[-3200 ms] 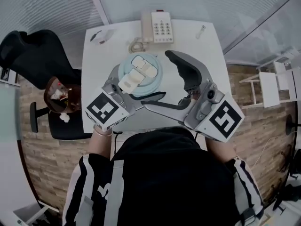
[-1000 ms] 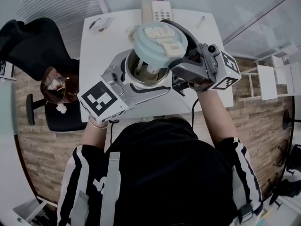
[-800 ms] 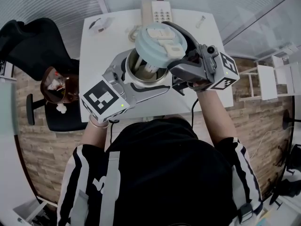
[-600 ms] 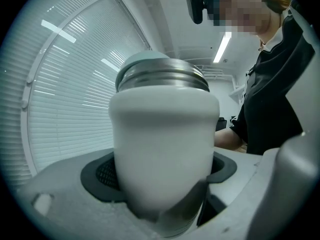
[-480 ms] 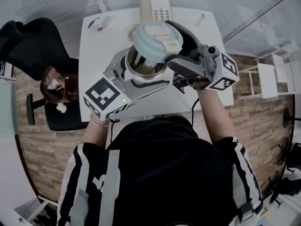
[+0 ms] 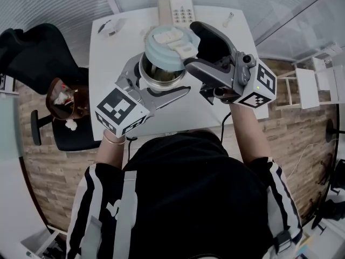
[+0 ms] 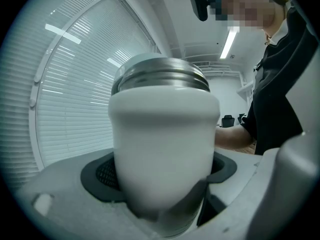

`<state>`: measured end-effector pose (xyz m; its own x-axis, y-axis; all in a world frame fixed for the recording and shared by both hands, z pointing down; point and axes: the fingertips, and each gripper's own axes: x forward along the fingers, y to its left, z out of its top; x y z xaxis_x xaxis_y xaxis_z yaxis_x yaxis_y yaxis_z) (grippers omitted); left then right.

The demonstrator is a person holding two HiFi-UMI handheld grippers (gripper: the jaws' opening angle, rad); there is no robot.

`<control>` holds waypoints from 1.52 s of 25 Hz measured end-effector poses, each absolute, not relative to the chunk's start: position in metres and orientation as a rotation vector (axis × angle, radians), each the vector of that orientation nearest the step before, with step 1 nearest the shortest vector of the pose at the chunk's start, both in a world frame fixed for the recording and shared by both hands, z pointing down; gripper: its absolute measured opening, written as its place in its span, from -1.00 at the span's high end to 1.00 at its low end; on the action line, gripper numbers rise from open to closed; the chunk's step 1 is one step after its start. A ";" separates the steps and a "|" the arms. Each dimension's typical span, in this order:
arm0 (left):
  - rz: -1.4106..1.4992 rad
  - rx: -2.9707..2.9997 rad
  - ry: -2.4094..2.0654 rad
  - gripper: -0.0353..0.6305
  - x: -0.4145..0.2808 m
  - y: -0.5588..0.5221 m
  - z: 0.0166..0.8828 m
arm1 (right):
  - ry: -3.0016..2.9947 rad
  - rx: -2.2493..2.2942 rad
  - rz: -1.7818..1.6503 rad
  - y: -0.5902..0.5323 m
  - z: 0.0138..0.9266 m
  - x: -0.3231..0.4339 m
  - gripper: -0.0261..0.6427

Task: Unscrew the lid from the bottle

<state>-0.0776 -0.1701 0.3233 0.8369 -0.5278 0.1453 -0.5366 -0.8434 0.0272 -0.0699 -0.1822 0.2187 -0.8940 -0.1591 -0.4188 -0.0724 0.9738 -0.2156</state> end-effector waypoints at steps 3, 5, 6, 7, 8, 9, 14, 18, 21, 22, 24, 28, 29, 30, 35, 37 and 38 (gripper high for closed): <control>0.199 2.941 -0.880 -0.45 -0.078 -0.171 0.323 | 2.709 -0.228 -0.215 -0.180 0.217 -0.063 -0.17; 0.188 2.935 -0.898 -0.45 -0.079 -0.172 0.323 | 2.745 -0.281 -0.186 -0.181 0.218 -0.059 -0.17; 0.185 2.933 -0.908 -0.45 -0.080 -0.173 0.323 | 2.766 -0.310 -0.170 -0.180 0.219 -0.057 -0.17; 0.184 2.931 -0.919 -0.45 -0.080 -0.173 0.323 | 2.787 -0.336 -0.150 -0.180 0.219 -0.054 -0.17; 0.185 2.931 -0.931 -0.45 -0.081 -0.174 0.322 | 2.805 -0.359 -0.129 -0.178 0.219 -0.052 -0.17; 0.186 2.931 -0.941 -0.45 -0.081 -0.173 0.321 | 2.820 -0.379 -0.107 -0.176 0.219 -0.049 -0.17; 0.162 2.927 -0.976 -0.45 -0.081 -0.172 0.316 | 2.870 -0.469 -0.007 -0.166 0.220 -0.034 -0.16; 0.155 2.927 -0.999 -0.45 -0.081 -0.173 0.315 | 2.912 -0.527 0.035 -0.163 0.229 -0.028 -0.06; 0.147 2.923 -1.016 -0.45 -0.081 -0.173 0.314 | 2.932 -0.556 0.049 -0.158 0.237 -0.024 0.04; 0.140 2.918 -1.026 -0.45 -0.081 -0.173 0.314 | 2.931 -0.577 0.048 -0.158 0.239 -0.021 0.06; 0.132 2.909 -1.041 -0.45 -0.082 -0.174 0.314 | 2.910 -0.620 0.010 -0.161 0.246 -0.016 0.10; 0.159 2.900 -1.067 -0.45 -0.083 -0.176 0.316 | 2.912 -0.705 -0.016 -0.167 0.260 -0.008 0.17; 0.163 2.898 -1.074 -0.45 -0.083 -0.176 0.316 | 2.922 -0.738 0.005 -0.167 0.263 -0.007 0.17; 0.166 2.896 -1.079 -0.45 -0.083 -0.176 0.316 | 2.925 -0.770 0.019 -0.168 0.264 -0.006 0.21; 0.155 2.899 -1.082 -0.45 -0.084 -0.176 0.319 | 2.870 -0.847 0.007 -0.171 0.263 -0.006 0.54; 0.152 2.899 -1.084 -0.45 -0.084 -0.177 0.321 | 2.864 -0.866 0.004 -0.173 0.264 -0.007 0.60; 0.155 2.898 -1.085 -0.45 -0.083 -0.177 0.321 | 2.866 -0.874 0.002 -0.173 0.266 -0.008 0.63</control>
